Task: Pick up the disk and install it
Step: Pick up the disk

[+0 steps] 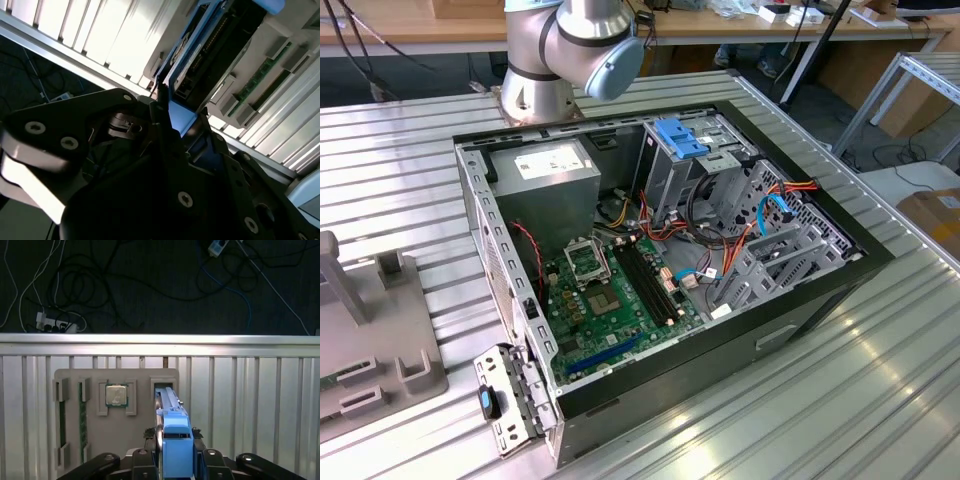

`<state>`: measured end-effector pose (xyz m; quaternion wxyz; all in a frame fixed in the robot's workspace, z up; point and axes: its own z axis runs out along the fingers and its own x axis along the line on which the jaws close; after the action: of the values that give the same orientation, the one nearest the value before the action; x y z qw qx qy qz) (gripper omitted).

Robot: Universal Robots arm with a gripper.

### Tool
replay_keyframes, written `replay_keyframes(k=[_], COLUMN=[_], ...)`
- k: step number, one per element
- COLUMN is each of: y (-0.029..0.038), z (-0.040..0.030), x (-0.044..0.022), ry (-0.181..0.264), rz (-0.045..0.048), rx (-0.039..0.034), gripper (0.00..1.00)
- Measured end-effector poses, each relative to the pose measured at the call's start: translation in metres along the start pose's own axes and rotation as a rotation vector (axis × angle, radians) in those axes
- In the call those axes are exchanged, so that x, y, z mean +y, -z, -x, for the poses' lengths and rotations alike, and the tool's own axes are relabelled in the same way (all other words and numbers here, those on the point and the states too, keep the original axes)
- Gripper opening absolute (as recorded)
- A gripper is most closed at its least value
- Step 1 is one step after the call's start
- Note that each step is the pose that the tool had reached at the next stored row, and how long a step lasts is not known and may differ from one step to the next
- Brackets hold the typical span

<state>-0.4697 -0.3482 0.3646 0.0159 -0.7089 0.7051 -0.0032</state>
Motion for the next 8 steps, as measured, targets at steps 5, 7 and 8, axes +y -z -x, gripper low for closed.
replay_keyframes(k=[5, 7, 8], y=[0.0244, 0.0332, 0.0354], z=[0.0004, 0.0006, 0.0006], x=[-0.0007, -0.0009, -0.0009], ry=[0.000, 0.000, 0.000], rz=[-0.0024, -0.0036, -0.0041], rx=[-0.0001, -0.0001, -0.0001], gripper=[0.37, 0.37, 0.37])
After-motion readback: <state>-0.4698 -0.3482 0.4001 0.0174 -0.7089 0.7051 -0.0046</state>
